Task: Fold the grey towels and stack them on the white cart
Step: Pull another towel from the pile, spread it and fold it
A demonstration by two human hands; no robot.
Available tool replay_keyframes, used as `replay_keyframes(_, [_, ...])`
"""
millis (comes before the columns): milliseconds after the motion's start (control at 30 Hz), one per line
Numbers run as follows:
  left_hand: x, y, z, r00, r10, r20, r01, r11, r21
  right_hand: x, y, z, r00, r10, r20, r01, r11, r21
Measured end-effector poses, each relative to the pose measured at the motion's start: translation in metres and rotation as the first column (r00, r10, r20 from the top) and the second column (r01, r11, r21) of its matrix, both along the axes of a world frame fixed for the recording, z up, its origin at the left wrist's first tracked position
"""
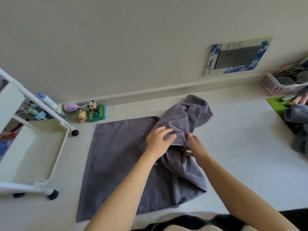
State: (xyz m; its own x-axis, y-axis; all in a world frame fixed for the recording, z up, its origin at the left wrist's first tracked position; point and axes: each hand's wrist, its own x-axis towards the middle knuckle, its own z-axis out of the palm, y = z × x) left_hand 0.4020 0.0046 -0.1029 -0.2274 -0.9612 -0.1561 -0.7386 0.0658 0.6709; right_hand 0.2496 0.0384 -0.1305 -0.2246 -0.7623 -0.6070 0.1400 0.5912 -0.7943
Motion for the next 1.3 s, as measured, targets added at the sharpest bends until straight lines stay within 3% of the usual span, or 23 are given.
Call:
replay_keyframes(100, [-0.017,0.003,-0.009,0.976,-0.139,0.17,0.115,0.983,0.142,-0.007,0.005,0.003,0.982,-0.043,0.185,0.052,0.998,-0.043])
replay_keyframes(200, [-0.025,0.004,-0.015,0.974,-0.092,0.205,0.064,0.989,0.137,-0.016,0.007,0.003,0.972,-0.063,0.228,0.09,0.99,-0.112])
replay_keyframes(233, [-0.025,0.004,-0.016,0.992,-0.047,0.115,0.029,0.988,0.15,-0.02,0.008,0.003,0.971,-0.069,0.231,0.102,0.986,-0.133])
replay_keyframes(300, [-0.023,0.004,-0.012,0.974,0.075,-0.214,-0.02,0.969,0.245,-0.029,0.009,0.008,0.965,-0.093,0.244,0.136,0.977,-0.167])
replay_keyframes(367, [-0.018,0.004,0.0,0.834,0.251,-0.492,-0.08,0.936,0.343,-0.037,0.01,0.014,0.962,-0.11,0.249,0.16,0.969,-0.19])
replay_keyframes(400, [-0.015,0.001,0.002,0.761,0.324,-0.562,-0.109,0.918,0.382,-0.04,0.009,0.016,0.962,-0.101,0.254,0.153,0.969,-0.196])
replay_keyframes(467, [-0.009,-0.006,0.009,0.683,0.399,-0.612,-0.136,0.892,0.431,-0.04,0.009,0.02,0.952,-0.068,0.298,0.137,0.966,-0.219])
replay_keyframes(600, [0.002,-0.006,0.019,0.624,0.474,-0.621,-0.158,0.855,0.494,-0.024,0.003,0.033,0.922,0.023,0.386,0.077,0.967,-0.242])
replay_keyframes(667, [0.008,-0.001,0.024,0.589,0.515,-0.623,-0.171,0.832,0.527,-0.012,0.0,0.039,0.947,0.106,0.303,-0.023,0.964,-0.266])
replay_keyframes(733, [0.017,0.003,0.024,0.558,0.534,-0.635,-0.174,0.824,0.54,0.002,0.001,0.046,0.968,0.226,0.11,-0.183,0.933,-0.309])
replay_keyframes(867, [0.033,0.009,0.031,0.481,0.586,-0.652,-0.129,0.783,0.608,0.031,0.003,0.053,0.893,0.402,-0.203,-0.45,0.8,-0.397])
replay_keyframes(933, [0.044,0.013,0.04,0.463,0.621,-0.632,-0.063,0.735,0.675,0.045,0.003,0.051,0.858,0.355,-0.372,-0.499,0.749,-0.436])
replay_keyframes(1000, [0.052,0.014,0.042,0.47,0.615,-0.633,-0.002,0.718,0.696,0.049,0.003,0.048,0.837,0.247,-0.488,-0.481,0.756,-0.443])
replay_keyframes(1100, [0.072,0.015,0.045,0.496,0.599,-0.629,0.008,0.721,0.693,0.049,0.003,0.059,0.828,0.229,-0.511,-0.465,0.79,-0.4])
replay_keyframes(1167, [0.081,0.013,0.046,0.543,0.581,-0.607,-0.031,0.736,0.677,0.046,0.0,0.07,0.752,0.292,-0.591,-0.561,0.754,-0.341])
replay_keyframes(1300, [0.089,0.012,0.043,0.722,0.458,-0.518,-0.089,0.805,0.587,0.039,-0.008,0.103,0.482,0.431,-0.763,-0.77,0.623,-0.135])
